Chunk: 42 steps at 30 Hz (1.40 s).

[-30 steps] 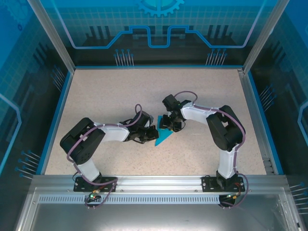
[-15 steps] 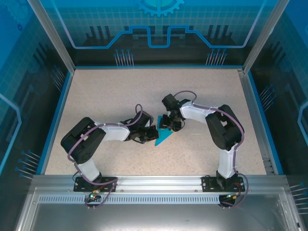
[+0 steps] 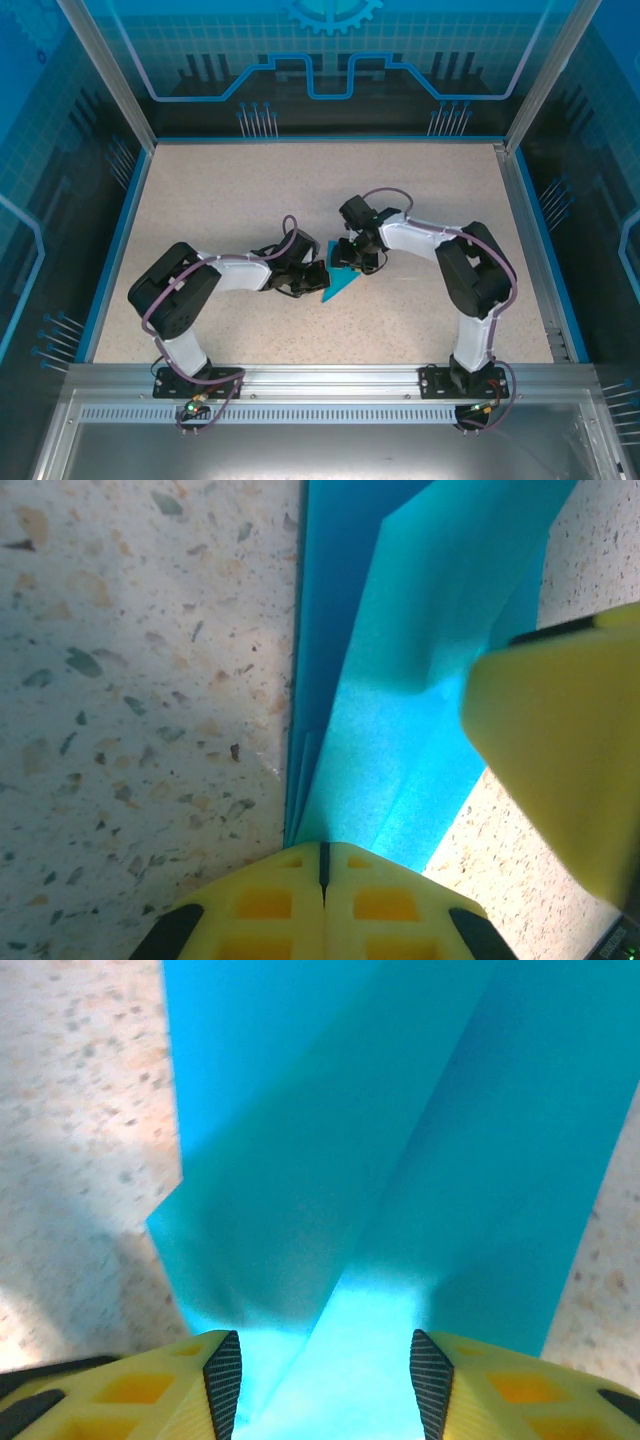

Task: Fold a paper plane with a square sheet of paper (pick it up from the middle)
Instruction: Fourth fold the wing at the center of the table.

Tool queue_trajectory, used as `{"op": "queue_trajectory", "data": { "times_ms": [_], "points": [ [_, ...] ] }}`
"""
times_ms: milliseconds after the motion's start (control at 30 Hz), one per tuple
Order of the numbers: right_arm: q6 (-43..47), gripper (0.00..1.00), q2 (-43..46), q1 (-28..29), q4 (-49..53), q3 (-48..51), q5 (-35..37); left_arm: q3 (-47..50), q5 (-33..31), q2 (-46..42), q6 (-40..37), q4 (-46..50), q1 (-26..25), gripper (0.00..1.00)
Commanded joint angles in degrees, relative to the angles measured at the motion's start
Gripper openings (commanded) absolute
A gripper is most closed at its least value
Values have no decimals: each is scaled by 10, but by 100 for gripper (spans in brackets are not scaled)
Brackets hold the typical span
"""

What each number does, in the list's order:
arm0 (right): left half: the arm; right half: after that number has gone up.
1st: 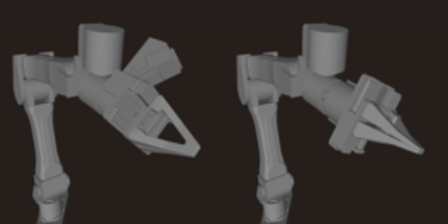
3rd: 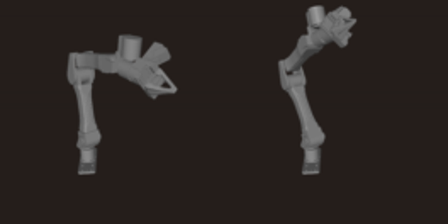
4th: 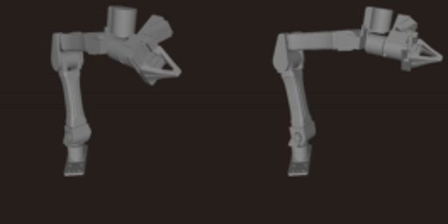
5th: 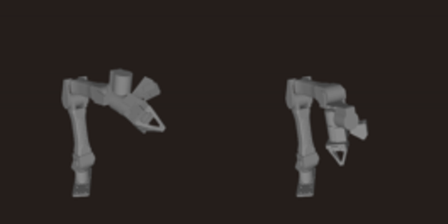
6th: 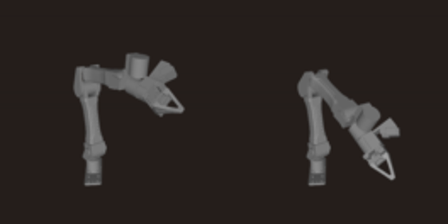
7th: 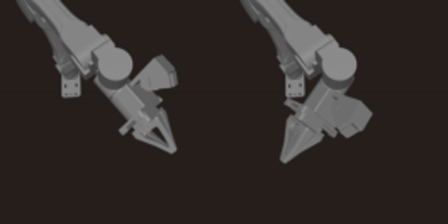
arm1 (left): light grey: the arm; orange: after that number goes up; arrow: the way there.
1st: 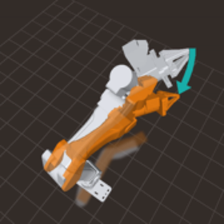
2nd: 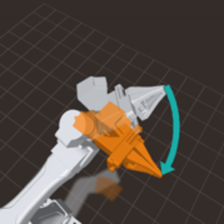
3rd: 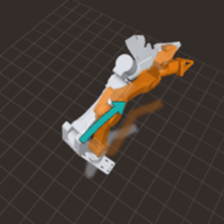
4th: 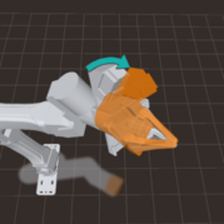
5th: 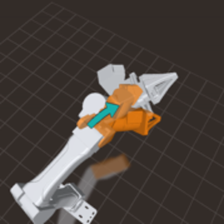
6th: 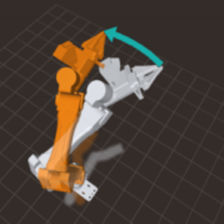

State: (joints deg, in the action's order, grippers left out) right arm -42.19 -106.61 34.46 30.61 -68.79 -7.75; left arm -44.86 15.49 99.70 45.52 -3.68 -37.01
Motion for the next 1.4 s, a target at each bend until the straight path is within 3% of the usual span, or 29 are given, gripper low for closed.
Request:
{"op": "queue_trajectory", "data": {
  "times_ms": [0, 167, 300, 500, 1200, 1367],
  "points": [
    [21, 52, 64, -4, -32, 17, -20, 4, -9, 34, -22, 65, -3, 1],
    [36, 44, 95, -1, -87, 56, -64, 2, -10, 38, -24, 73, -3, 1],
    [40, 27, 65, 0, -99, 56, -96, 1, -10, 40, -24, 75, -3, 0],
    [41, 14, 28, -2, -127, 64, -121, 1, -12, 41, -22, 80, -3, 0],
    [57, 12, -35, -29, -136, 91, -102, -6, -5, 21, -20, 90, -3, 0],
    [57, 11, -42, -28, -132, 98, -102, -27, 7, -31, -18, 67, -3, 10]
  ]
}}
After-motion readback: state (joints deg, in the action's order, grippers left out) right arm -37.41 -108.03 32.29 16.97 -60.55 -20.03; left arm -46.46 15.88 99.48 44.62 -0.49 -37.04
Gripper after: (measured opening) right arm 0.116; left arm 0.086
